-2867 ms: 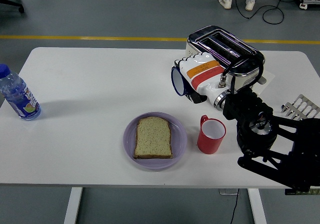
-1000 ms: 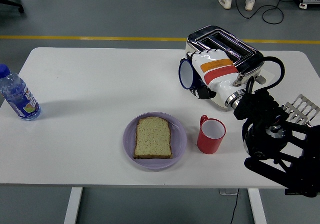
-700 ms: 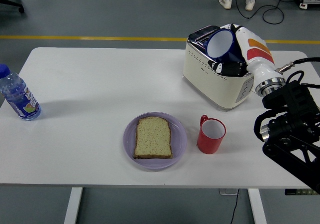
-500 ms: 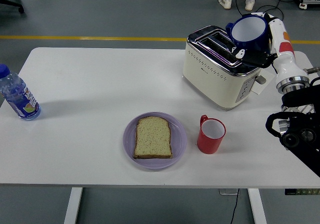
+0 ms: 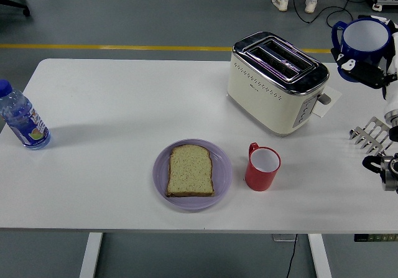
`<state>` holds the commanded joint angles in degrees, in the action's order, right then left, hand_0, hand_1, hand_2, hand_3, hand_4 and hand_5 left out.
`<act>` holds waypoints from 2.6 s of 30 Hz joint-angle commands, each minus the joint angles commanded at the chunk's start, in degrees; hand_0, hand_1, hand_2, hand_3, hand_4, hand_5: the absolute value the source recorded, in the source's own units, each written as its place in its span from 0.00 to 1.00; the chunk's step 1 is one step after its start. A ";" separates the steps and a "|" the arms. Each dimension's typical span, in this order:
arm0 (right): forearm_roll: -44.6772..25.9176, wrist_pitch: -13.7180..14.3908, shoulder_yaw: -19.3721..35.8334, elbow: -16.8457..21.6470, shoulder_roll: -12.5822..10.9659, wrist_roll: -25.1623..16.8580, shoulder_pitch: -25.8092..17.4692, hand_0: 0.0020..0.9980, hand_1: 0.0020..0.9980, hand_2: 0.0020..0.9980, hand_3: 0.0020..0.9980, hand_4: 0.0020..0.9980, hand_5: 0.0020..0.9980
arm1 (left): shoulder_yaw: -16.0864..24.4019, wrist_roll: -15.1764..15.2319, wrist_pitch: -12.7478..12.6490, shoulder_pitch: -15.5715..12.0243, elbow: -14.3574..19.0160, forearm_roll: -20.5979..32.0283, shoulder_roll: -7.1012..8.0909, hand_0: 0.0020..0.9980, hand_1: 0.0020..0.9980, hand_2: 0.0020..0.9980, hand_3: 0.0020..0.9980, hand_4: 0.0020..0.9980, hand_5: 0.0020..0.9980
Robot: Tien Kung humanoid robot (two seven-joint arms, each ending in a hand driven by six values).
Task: Pick up the cup,pour liquid into bread,place the cup on the desk
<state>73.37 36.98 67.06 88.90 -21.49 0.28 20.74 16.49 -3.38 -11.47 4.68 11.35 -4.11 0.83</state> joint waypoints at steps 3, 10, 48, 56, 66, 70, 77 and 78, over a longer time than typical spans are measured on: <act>-4.76 0.00 1.29 -2.25 0.86 -6.10 -2.27 0.46 0.46 0.63 0.60 0.63 0.00 | -0.07 -0.01 0.01 -0.09 -0.01 -0.02 -0.05 0.63 0.64 0.65 0.50 0.24 0.86; -14.30 0.00 2.68 -7.71 3.19 -18.02 -6.30 0.47 0.46 0.65 0.63 0.63 0.00 | -0.69 -0.03 0.02 -0.22 -0.01 -0.03 -0.12 0.63 0.64 0.65 0.50 0.24 0.86; -28.86 -0.57 -8.54 -29.38 11.12 -37.24 -11.09 0.58 0.54 0.72 0.77 0.69 0.00 | -0.64 -0.01 -0.02 0.37 0.03 -0.13 -0.07 0.63 0.64 0.65 0.50 0.24 0.86; -31.03 -0.56 -11.19 -30.69 11.97 -37.26 -11.15 0.60 0.55 0.72 0.78 0.70 0.01 | -0.70 -0.03 -0.02 0.45 0.04 -0.14 -0.04 0.63 0.64 0.65 0.50 0.24 0.86; -33.90 -0.70 -13.49 -32.69 12.36 -37.26 -10.42 0.60 0.55 0.72 0.79 0.71 0.03 | -0.72 -0.04 -0.01 0.45 0.03 -0.11 -0.05 0.63 0.64 0.65 0.50 0.24 0.86; -34.03 -0.85 -14.04 -33.43 12.45 -37.26 -10.08 0.61 0.56 0.73 0.80 0.75 0.05 | -0.79 -0.04 -0.02 0.45 0.02 -0.12 -0.06 0.63 0.64 0.65 0.50 0.24 0.86; -33.78 -0.99 -14.50 -34.47 12.68 -37.26 -9.60 0.61 0.56 0.73 0.80 0.76 0.05 | -0.71 -0.04 -0.04 0.49 0.01 -0.16 -0.06 0.63 0.64 0.65 0.50 0.24 0.86; -33.78 -1.02 -14.56 -34.51 12.68 -37.26 -9.59 0.61 0.56 0.73 0.80 0.76 0.05 | -0.70 -0.05 -0.03 0.49 0.01 -0.14 -0.06 0.63 0.64 0.65 0.50 0.24 0.86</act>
<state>39.58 35.96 52.50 54.39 -8.81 -36.98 11.14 15.79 -3.43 -11.50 5.17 11.36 -4.25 0.77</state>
